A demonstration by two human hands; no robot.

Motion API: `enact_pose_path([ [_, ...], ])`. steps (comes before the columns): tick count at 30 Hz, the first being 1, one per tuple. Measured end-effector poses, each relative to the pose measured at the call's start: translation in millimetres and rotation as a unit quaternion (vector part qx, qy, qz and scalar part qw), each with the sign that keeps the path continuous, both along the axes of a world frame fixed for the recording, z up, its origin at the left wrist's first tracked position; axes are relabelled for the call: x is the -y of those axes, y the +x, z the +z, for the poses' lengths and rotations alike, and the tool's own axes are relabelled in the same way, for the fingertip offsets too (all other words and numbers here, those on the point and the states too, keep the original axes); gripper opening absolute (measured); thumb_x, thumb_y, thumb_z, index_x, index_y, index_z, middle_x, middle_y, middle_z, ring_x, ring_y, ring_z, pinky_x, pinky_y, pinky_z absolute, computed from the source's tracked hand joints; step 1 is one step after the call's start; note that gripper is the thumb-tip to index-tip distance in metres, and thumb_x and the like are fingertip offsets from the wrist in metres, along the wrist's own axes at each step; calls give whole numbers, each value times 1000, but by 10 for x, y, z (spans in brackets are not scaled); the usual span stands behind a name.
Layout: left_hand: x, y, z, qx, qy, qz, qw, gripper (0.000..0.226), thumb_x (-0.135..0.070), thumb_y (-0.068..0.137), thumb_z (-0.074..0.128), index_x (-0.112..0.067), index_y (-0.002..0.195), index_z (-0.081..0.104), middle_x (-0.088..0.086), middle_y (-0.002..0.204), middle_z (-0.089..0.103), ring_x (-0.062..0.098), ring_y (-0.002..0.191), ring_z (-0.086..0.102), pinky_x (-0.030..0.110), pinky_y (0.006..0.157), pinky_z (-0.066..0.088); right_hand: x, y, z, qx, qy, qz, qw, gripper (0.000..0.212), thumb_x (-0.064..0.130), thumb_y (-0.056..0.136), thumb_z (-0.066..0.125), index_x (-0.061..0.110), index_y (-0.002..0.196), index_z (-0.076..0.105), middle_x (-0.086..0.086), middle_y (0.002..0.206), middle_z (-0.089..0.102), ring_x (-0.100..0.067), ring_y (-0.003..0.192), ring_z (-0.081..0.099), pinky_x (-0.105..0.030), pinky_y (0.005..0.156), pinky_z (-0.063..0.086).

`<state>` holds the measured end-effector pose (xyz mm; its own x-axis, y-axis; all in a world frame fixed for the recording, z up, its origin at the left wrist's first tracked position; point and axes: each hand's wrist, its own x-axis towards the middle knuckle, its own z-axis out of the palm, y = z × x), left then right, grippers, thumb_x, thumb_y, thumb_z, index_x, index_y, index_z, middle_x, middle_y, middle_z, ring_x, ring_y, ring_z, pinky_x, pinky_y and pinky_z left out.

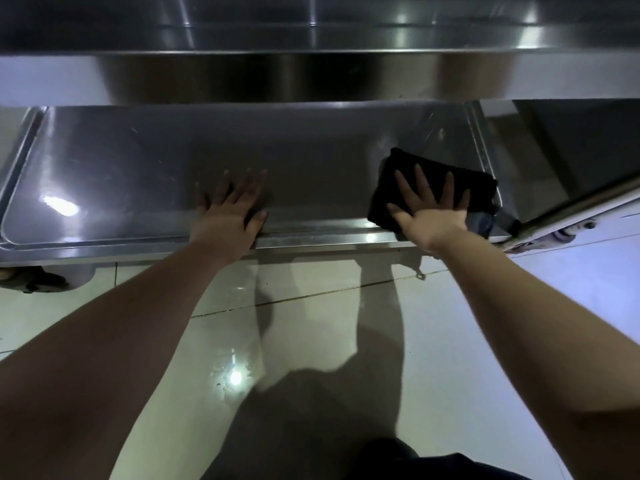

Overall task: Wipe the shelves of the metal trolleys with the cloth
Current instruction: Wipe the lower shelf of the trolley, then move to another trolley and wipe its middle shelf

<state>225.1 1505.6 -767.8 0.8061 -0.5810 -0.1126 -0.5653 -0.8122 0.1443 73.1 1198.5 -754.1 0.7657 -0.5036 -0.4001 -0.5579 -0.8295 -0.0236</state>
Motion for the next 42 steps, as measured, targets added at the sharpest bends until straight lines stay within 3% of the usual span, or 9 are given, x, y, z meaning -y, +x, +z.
enact_pose_path([
  [5, 115, -26, 115, 15, -98, 28, 995, 59, -42, 98, 29, -32, 155, 21, 2, 157, 36, 24, 150, 17, 48, 121, -2, -1043, 344, 75, 28, 43, 162, 985, 63, 67, 96, 17, 50, 150, -11, 16, 161, -19, -45, 143, -26, -68, 111, -13],
  [9, 227, -38, 117, -3, -149, 11, 989, 61, -50, 97, 32, -16, 145, 47, 13, 141, 55, 34, 131, 48, 54, 112, 31, -1470, 556, 110, 34, 106, 214, 971, 56, 60, 101, 18, 47, 153, 4, 15, 163, -15, -41, 144, -26, -66, 110, -17],
  [14, 604, 1, 266, -34, -30, -13, 999, 55, -41, 103, 40, -21, 153, 29, 6, 155, 35, 29, 143, 28, 43, 114, 26, -834, 787, 196, 85, 14, 112, 990, 58, 34, 103, 40, 28, 156, 17, 5, 165, 9, -26, 151, -4, -58, 115, -7],
  [22, 643, -245, 819, 44, 124, -58, 990, 29, -26, 102, 43, -15, 128, 52, 9, 132, 53, 32, 125, 46, 42, 105, 29, -993, 614, 564, 70, -45, 160, 984, 39, 14, 95, 45, 16, 134, 47, -10, 136, 53, -32, 126, 46, -40, 105, 29],
  [29, 86, -866, 1959, -47, 116, -103, 987, 33, -31, 101, 47, -14, 130, 49, 7, 131, 53, 28, 123, 48, 39, 107, 26, -1502, -196, 1812, 66, 84, 79, 991, 39, -1, 88, 50, 11, 124, 54, -11, 122, 56, -32, 111, 52, -37, 90, 41],
  [32, -339, -1075, 2654, -38, 66, -100, 992, 33, -32, 87, 70, -14, 115, 63, 6, 113, 64, 27, 106, 61, 35, 95, 31, -1845, -371, 2518, 66, 181, -1, 981, 23, 10, 93, 58, 12, 115, 56, -7, 119, 54, -28, 108, 53, -34, 83, 45],
  [35, -800, -1181, 3481, -40, 65, -97, 992, 31, -10, 70, 80, -14, 98, 69, 6, 100, 69, 27, 91, 64, 36, 88, 42, -2141, -417, 3338, 62, 221, 61, 971, 18, 11, 94, 55, 11, 112, 56, -6, 116, 54, -26, 107, 52, -34, 81, 45],
  [38, -1246, -1200, 4536, -6, 67, -108, 992, 33, -15, 54, 89, -20, 80, 70, -1, 78, 65, 23, 72, 62, 34, 77, 46, -2392, -430, 4365, 77, 230, 144, 959, 14, 14, 96, 54, 14, 110, 57, -5, 110, 56, -24, 102, 53, -33, 77, 43],
  [42, -1781, -1200, 6271, 69, -3, -82, 994, 13, -26, 80, 59, -18, 82, 69, 0, 76, 63, 26, 69, 62, 37, 76, 43, -2715, -251, 6016, 142, 235, 253, 928, 10, 16, 97, 55, 16, 108, 56, 1, 107, 53, -20, 99, 49, -34, 76, 40],
])
